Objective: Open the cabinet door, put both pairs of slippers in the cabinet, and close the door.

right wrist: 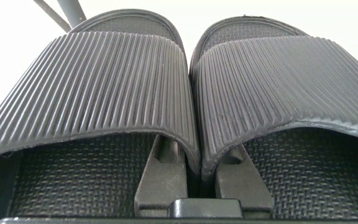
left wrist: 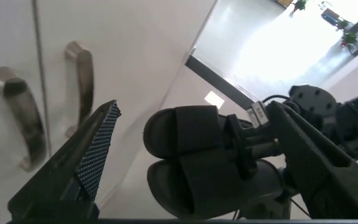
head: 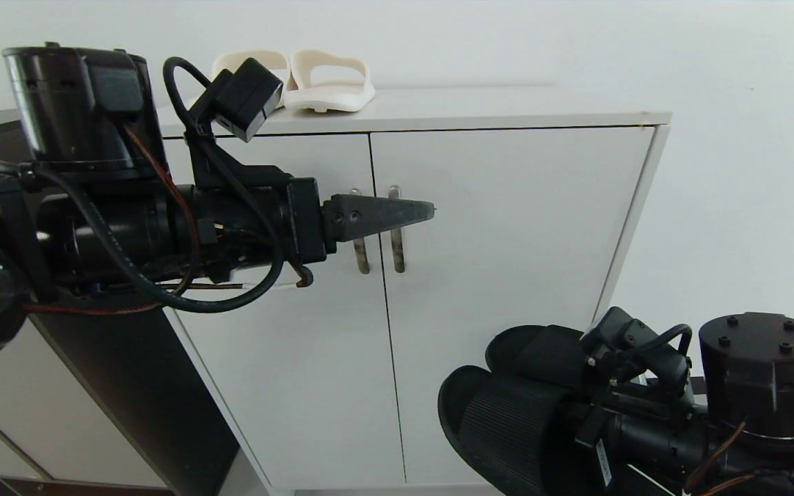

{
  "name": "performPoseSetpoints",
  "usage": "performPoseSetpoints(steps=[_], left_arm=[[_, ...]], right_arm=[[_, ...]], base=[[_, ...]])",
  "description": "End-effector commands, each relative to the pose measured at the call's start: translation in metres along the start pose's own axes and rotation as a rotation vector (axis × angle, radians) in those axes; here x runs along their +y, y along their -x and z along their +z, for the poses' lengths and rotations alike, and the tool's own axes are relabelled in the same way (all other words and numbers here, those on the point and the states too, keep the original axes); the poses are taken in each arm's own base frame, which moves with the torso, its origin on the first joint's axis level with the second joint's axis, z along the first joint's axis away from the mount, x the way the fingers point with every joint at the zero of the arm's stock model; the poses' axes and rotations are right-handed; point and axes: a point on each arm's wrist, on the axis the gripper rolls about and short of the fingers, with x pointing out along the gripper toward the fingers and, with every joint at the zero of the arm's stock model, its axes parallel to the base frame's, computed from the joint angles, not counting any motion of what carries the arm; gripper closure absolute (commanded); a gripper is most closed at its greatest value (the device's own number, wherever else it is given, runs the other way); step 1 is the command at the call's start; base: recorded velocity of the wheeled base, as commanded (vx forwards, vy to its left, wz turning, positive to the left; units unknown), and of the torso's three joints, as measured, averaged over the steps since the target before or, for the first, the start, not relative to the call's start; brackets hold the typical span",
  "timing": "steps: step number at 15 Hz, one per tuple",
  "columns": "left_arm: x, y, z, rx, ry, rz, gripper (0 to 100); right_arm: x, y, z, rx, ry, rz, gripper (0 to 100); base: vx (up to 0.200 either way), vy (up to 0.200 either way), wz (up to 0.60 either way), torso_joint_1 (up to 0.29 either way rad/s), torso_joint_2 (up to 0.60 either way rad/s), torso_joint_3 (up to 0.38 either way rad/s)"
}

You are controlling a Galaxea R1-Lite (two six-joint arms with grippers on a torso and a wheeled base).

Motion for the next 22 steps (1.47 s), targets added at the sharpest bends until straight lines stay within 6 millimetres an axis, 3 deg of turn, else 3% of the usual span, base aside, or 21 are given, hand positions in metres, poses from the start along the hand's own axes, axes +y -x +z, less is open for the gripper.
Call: performPoseSetpoints(steps=[1, 14, 22], left_arm=[[0.008, -0.005, -0.003, 0.010, 0.012, 0.023, 0], [0.038, -0.028, -0.008, 0.028, 0.010, 0.124, 0], [0.045, -0.038, -0.012, 0.037, 0.014, 0.121, 0]], right_arm=[[0.000, -0.001, -0.001, 0.004, 0.000, -0.001, 100], [0.000, -0.002, -0.002, 0.008, 0.001, 0.001, 100], [0.001, -0.001, -0.002, 0.009, 0.002, 0.010, 100]], base=[[0.000, 0.000, 0.00, 0.000, 0.00, 0.000], [0.000, 0.000, 0.00, 0.000, 0.00, 0.000], [0.000, 0.000, 0.00, 0.000, 0.00, 0.000]])
